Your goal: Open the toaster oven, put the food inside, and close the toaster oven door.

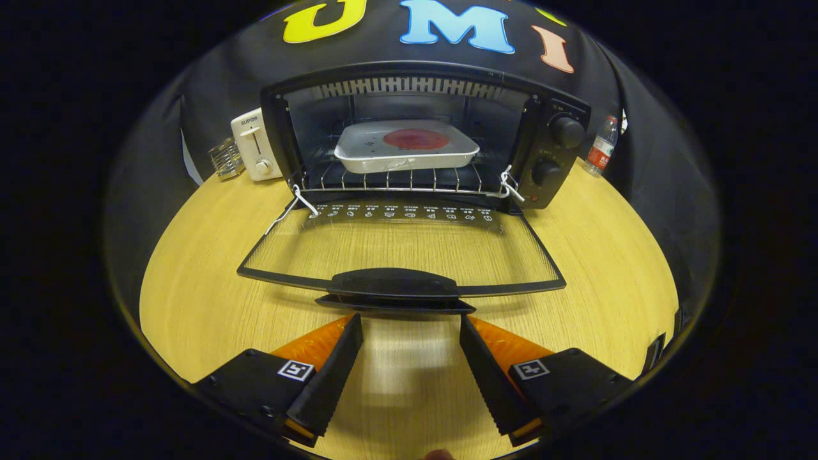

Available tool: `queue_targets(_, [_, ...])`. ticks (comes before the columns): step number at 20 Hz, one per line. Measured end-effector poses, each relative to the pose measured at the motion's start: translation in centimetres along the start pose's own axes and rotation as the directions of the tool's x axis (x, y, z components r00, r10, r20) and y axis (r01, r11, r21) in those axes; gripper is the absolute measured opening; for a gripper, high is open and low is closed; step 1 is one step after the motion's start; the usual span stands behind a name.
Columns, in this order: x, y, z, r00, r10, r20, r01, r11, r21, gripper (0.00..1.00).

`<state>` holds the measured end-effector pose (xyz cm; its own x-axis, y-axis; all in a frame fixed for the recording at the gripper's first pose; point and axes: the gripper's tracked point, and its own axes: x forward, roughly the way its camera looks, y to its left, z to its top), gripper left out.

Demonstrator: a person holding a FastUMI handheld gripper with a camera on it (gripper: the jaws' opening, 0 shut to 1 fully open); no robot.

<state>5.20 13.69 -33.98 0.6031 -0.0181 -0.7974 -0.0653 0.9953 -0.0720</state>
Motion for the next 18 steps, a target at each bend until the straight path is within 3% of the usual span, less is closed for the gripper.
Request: queue_targets(18, [-4.4, -0.4, 4.3, 0.981, 0.017, 0.195, -0.020, 1.000, 0.015, 0.98])
